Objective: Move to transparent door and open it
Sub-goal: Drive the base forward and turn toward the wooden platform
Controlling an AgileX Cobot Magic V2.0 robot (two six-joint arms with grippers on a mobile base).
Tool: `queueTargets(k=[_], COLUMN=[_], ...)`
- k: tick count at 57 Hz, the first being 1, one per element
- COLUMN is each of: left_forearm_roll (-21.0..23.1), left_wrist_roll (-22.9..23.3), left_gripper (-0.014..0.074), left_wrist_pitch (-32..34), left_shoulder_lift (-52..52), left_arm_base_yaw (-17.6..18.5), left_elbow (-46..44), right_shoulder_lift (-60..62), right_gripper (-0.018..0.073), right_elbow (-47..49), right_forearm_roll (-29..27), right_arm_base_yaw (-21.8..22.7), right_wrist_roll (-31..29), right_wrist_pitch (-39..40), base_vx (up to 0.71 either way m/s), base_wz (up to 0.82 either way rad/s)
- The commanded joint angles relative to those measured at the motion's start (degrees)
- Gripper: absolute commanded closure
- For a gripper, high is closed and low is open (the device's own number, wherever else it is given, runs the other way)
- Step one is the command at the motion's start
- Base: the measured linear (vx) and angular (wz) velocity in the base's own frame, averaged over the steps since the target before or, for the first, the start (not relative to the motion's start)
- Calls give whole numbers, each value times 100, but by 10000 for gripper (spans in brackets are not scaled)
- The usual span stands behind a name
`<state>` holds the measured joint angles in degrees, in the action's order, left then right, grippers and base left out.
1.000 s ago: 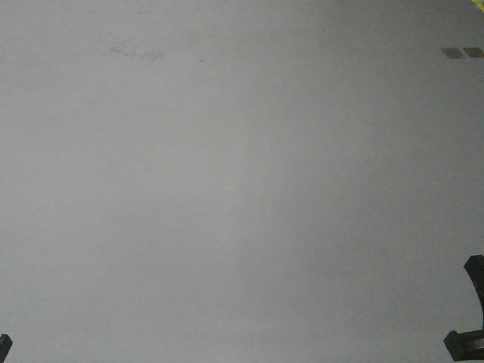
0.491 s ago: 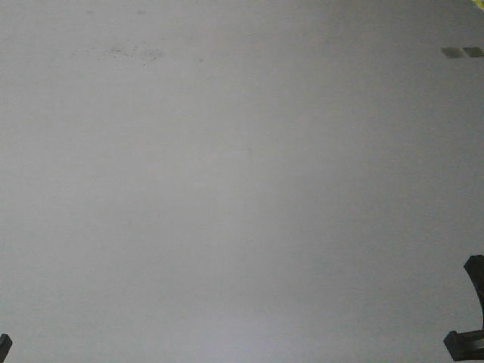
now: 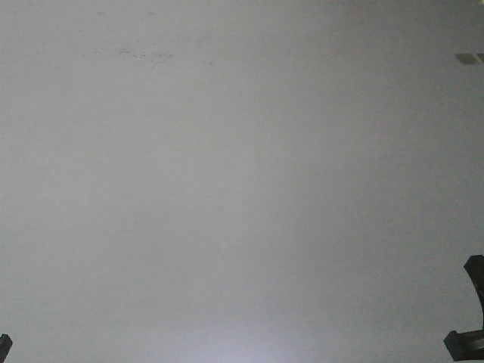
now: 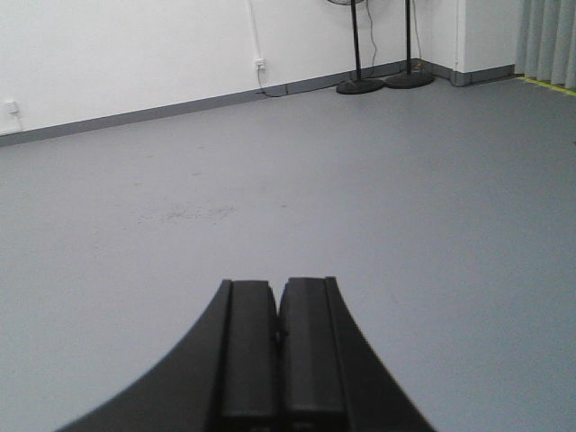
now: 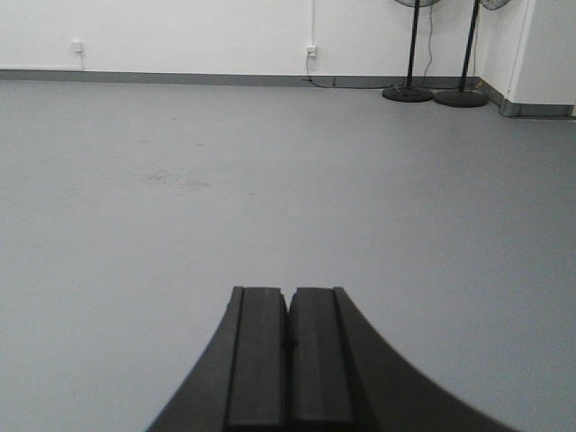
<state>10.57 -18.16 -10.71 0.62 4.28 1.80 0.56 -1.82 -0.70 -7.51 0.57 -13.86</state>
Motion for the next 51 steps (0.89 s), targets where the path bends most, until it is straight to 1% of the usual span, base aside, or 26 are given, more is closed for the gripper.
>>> queueTargets(k=[1,31,51], left_forearm_roll=[24,24,24], left_wrist_roll=[25,25,25], left_gripper=[603,603,603], left_wrist_pitch=[441,441,441], left_shoulder_lift=[83,83,83], left_arm_base_yaw=[31,31,31], left_elbow=[51,51,51], right_shoulder_lift=[88,88,88], right_gripper=[564,564,564], right_elbow=[-13,-13,-13], right_forearm_roll=[10,10,10], right_arm_base_yaw=[22,22,22], right_wrist_roll=[-25,-25,-25], right_wrist_pitch=[471,471,471], base_vx=[13,15,24], base_wz=[17,16,22])
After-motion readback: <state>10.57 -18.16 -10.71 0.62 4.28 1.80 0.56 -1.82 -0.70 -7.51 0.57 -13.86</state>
